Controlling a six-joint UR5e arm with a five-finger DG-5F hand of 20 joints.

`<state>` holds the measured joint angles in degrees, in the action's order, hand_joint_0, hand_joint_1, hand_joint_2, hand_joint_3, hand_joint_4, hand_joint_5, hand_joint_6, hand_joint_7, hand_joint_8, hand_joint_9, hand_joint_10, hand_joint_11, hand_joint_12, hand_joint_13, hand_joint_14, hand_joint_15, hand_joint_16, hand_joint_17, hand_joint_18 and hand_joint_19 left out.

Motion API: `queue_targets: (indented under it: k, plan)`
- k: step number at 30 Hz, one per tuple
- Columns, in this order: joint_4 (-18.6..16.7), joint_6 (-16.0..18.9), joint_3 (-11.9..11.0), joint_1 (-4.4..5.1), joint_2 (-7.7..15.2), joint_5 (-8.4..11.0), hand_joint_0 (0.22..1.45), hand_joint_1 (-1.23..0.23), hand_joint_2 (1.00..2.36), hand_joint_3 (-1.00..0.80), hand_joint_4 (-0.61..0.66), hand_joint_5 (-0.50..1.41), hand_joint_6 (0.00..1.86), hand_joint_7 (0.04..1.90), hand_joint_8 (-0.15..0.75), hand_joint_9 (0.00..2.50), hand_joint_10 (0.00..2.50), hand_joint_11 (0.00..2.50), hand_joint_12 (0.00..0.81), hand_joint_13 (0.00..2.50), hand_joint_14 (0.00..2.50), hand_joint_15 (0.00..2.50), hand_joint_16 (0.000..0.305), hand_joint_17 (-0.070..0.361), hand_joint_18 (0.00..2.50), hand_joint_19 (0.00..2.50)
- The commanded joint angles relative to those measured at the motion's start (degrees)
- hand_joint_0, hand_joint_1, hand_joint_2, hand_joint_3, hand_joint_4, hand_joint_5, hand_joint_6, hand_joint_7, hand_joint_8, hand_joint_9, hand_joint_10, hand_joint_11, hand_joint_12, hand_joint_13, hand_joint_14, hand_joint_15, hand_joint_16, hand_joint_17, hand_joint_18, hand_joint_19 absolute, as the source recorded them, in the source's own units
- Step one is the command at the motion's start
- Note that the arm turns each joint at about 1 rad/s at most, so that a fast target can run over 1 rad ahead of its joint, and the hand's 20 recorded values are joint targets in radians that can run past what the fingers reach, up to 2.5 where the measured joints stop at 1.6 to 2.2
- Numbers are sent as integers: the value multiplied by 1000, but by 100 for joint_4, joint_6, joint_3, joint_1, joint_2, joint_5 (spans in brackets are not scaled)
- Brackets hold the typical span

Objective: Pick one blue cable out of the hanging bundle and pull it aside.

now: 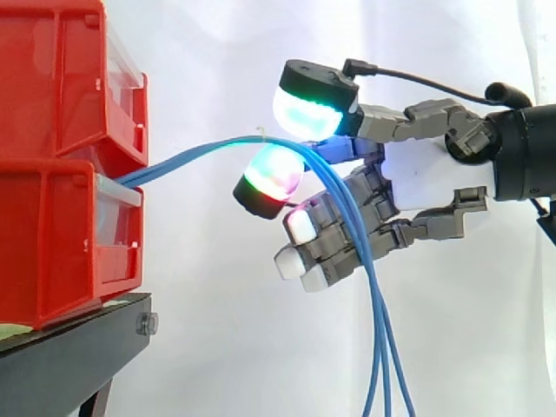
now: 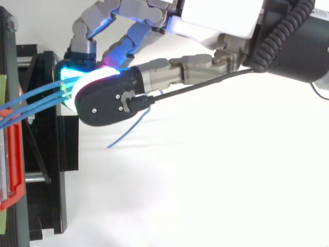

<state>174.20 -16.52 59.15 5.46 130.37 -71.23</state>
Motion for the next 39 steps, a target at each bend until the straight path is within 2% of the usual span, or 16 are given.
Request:
queue_targets:
  k: [1,4,5,9,10,11,12,13,16,17,19,23,28,39]
  plan:
    - [0,0,0,-1,-3,-5,572,-474,1002,-479,-19,-118,903,918,243,1001,18,558,270,817,18,462,36,80,604,405]
    - [0,0,9,8,-3,4,580,-538,1013,-344,-31,-112,913,932,245,1001,20,560,270,817,20,463,36,81,603,404]
    - [0,0,9,-1,-3,4,575,-599,1016,-245,-25,-110,921,959,251,1002,18,564,272,817,19,465,36,81,606,396]
    - [0,-9,0,-1,6,-5,592,-694,1015,-122,-13,-105,938,953,281,1010,17,571,297,840,17,448,42,94,657,363]
    - [0,-9,0,-1,6,4,624,-782,1015,-69,-44,-112,949,968,277,990,17,569,296,837,17,443,42,93,660,358]
    - [0,-9,0,-1,-3,4,644,-809,1017,-58,-86,-120,960,965,257,970,20,570,285,820,19,451,40,90,650,360]
    - [0,-9,0,-1,-3,4,653,-814,1018,-65,-105,-125,966,966,254,960,17,571,278,813,18,451,39,88,645,362]
    - [0,-9,0,-1,-3,-5,681,-836,1021,-86,-146,-135,970,1043,235,935,20,578,263,792,19,450,37,82,626,363]
    - [0,-9,0,-1,-3,-5,754,-872,1019,-241,-181,-147,977,1032,200,891,18,582,252,759,18,441,36,80,605,348]
    - [0,-9,0,-1,-3,-5,777,-887,1016,-297,-175,-148,973,1105,187,886,19,564,247,756,18,435,35,79,595,344]
    - [0,-9,0,-1,-3,-5,799,-886,1011,-368,-229,-146,976,1081,152,880,19,565,237,754,20,433,34,76,587,343]
    - [0,0,0,-10,-3,-5,831,-892,1002,-487,-307,-144,973,1149,145,889,17,549,223,754,17,423,31,70,575,331]
    - [0,9,0,-19,6,-5,834,-893,1000,-500,-337,-142,974,1157,135,906,19,528,210,754,17,420,29,66,574,324]
    - [17,9,0,-28,-12,-5,763,-904,1000,-500,-287,-134,972,1101,143,943,18,524,207,779,17,410,28,64,614,289]
